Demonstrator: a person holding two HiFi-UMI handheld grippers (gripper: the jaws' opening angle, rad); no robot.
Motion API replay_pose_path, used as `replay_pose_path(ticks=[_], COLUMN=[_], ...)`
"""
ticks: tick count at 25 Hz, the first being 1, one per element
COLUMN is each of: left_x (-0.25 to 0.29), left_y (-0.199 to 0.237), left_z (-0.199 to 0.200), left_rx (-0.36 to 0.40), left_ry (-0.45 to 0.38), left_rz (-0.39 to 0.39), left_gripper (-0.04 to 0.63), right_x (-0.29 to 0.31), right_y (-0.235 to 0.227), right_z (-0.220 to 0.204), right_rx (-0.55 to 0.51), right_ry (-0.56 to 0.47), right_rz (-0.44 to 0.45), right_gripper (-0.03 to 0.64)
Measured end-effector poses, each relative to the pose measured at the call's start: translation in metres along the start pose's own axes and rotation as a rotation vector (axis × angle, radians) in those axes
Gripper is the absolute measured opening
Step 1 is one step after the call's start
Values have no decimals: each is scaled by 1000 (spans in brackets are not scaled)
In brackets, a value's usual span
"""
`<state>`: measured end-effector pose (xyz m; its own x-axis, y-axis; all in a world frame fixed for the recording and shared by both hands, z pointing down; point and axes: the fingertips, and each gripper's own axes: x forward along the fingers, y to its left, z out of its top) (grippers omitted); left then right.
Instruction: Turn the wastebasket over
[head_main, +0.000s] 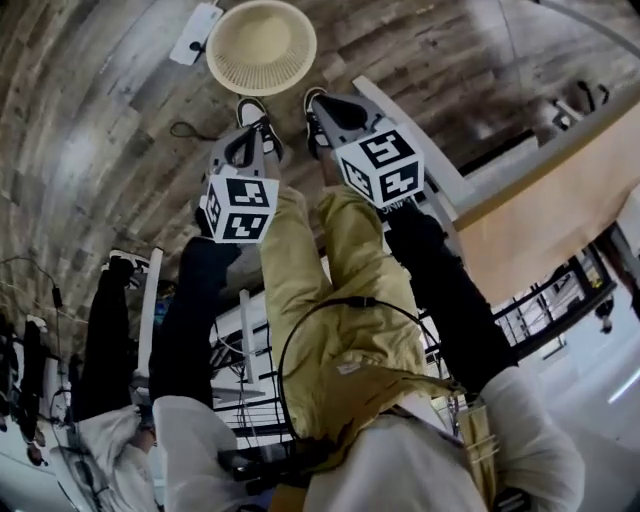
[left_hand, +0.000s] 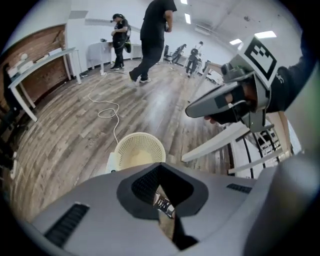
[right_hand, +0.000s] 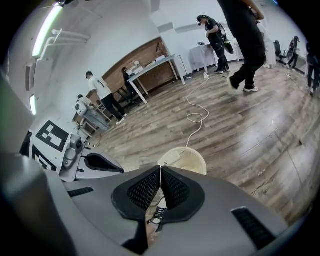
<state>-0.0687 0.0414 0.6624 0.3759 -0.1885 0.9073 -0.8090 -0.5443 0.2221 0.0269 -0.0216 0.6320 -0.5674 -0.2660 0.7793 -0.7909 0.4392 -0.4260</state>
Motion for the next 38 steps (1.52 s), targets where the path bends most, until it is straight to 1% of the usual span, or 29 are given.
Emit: replay_pose_path(ticks=[3,6,9,14,17,20,24,27,31,34,35,36,38], left_x=[49,95,131,177,199,218,238,252,270,282,285,286,284], left_y=[2,8,10,19,23,23,18,14,15,21,23,25,25], left_z=[-6,-12,-21,-37,-51,-68,-87,-100,-112,-127,-131,-133,-127], left_rx=[122,223,296,384,439,522,609,692,776,842,860,869,870], left_ry=[36,71,115,164,199,249,294,331,381,450,473,482,458], left_rz=[-17,-20,-13,-20,-45,-71,-106,-116,-102,-72,-65,-63,-61], left_gripper=[-3,-3,-3,4,67,125,175,213,215,211,171,90,83], right_x=[29,55,71,91,102,111,125,132,141,144,144,144,141], right_y=[-15,-26,-33,-47,-57,-73,-93,-102,-106,-107,-108,-110,-113], right_z=[-21,-42,-61,-83,-91,-103,-113,-116,-117,-119,-120,-120,-117], right_rx=[9,15,13,-10,-17,-21,-21,-17,-7,3,5,8,10], right_ry=[30,65,104,160,176,200,228,236,232,228,227,226,219], right_rz=[-5,-14,-16,-13,-14,-24,-44,-48,-41,-39,-40,-42,-47], right_gripper=[21,21,21,21,21,21,21,21,21,21,21,21,21])
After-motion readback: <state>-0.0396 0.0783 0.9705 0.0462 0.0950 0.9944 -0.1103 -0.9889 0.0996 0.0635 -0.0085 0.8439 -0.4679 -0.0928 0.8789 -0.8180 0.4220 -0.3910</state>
